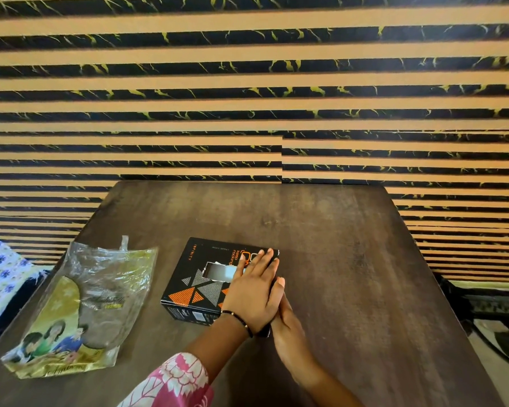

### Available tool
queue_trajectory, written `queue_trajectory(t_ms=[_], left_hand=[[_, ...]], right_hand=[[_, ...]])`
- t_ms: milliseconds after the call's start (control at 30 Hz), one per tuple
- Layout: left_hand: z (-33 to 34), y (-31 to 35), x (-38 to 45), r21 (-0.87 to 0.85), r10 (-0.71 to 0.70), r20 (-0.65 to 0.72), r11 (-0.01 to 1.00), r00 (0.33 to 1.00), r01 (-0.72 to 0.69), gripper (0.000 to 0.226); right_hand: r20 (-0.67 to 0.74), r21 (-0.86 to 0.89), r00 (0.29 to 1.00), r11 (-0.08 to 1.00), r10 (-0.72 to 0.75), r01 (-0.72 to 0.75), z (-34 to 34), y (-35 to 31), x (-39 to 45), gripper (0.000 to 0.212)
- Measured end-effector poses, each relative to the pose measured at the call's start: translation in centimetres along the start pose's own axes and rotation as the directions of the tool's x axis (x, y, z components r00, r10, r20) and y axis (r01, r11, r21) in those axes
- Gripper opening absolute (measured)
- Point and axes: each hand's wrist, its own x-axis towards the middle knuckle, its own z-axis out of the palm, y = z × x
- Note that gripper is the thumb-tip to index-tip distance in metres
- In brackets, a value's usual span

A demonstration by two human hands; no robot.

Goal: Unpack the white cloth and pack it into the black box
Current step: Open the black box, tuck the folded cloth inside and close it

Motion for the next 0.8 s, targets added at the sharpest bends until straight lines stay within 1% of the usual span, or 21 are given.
queue_trajectory(t_ms=[67,167,233,267,300,333,367,433,500,567,633,800], left_hand=[[-0.1,0.0,0.1,-0.004,-0.004,-0.001,1.0,1.0,0.004,0.073],[-0.3,0.0,0.2,0.012,0.006,0.02,1.0,1.0,-0.006,0.075],[-0.7,0.0,0.2,0.013,0.023,0.002,1.0,1.0,-0.023,0.075],[-1.1,-0.1,0.0,0.014,0.028,-0.019,1.0,0.999,-0.028,0.074],[-1.6,-0.3,-0.1,0.026,0.036,-0.041,0.999,0.999,-0.035,0.072],[-2.2,-0.9,-0.4,0.043,0.041,-0.058,0.998,0.997,-0.038,0.07],[-2.8,-1.6,-0.7,0.063,0.041,-0.073,0.997,0.996,-0.037,0.069],[-3.8,-3.8,-1.2,0.099,0.031,-0.106,0.995,0.994,-0.02,0.065],[-4.4,-6.4,-1.6,0.147,0.027,-0.14,0.989,0.99,-0.006,0.058],[-4.6,-8.7,-2.2,0.192,0.019,-0.129,0.981,0.992,0.006,0.052],[-4.5,-10.4,-2.8,0.21,0.009,-0.085,0.978,0.996,0.009,0.052],[-3.7,-11.6,-2.1,0.152,-0.012,-0.039,0.988,0.999,0.018,0.058]], right_hand=[[-0.032,-0.069,0.999,0.998,-0.006,0.003,0.0,0.1,0.0,0.048],[-0.04,-0.148,0.999,0.989,0.005,-0.011,0.1,0.0,0.0,0.047],[-0.061,-0.208,0.998,0.978,0.007,-0.02,0.1,-0.2,-0.1,0.049],[-0.077,-0.271,0.997,0.962,-0.003,-0.018,0.0,-0.3,0.0,0.051],[-0.093,-0.371,0.995,0.928,-0.027,-0.009,0.0,-0.6,0.2,0.054],[-0.102,-0.496,0.993,0.868,-0.061,0.003,0.1,-0.7,0.3,0.058],[-0.095,-0.621,0.989,0.783,-0.113,0.03,0.3,-1.0,0.4,0.06],[-0.039,-0.818,0.973,0.567,-0.227,0.099,1.4,-1.6,0.9,0.061],[0.006,-0.921,0.955,0.372,-0.295,0.12,3.0,-1.7,1.5,0.065],[0.011,-0.972,0.95,0.22,-0.312,0.084,4.2,-1.4,2.3,0.066],[-0.005,-0.99,0.958,0.136,-0.286,0.035,5.0,-1.0,2.7,0.066],[-0.018,-0.998,0.971,0.065,-0.24,-0.003,4.7,-1.0,4.0,0.066]])
